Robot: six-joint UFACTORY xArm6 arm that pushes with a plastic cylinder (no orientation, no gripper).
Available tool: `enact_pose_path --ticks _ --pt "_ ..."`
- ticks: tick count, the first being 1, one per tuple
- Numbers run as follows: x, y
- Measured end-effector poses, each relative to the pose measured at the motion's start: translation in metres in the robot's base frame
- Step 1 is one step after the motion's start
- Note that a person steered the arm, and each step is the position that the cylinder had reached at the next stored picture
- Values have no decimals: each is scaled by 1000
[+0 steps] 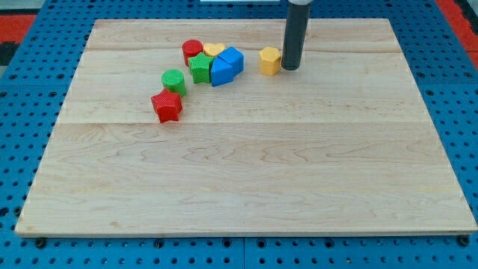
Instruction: Push the yellow hexagon into the blue cube
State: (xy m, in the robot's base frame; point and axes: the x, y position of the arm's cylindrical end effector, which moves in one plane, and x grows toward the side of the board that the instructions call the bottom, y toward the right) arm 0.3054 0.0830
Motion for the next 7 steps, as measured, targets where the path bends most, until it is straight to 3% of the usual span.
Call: enact_pose_path --ticks 1,3,4,7 --pt "-14 -25" --pt "18 26" --pt "9 -15" --pt "-32 -18"
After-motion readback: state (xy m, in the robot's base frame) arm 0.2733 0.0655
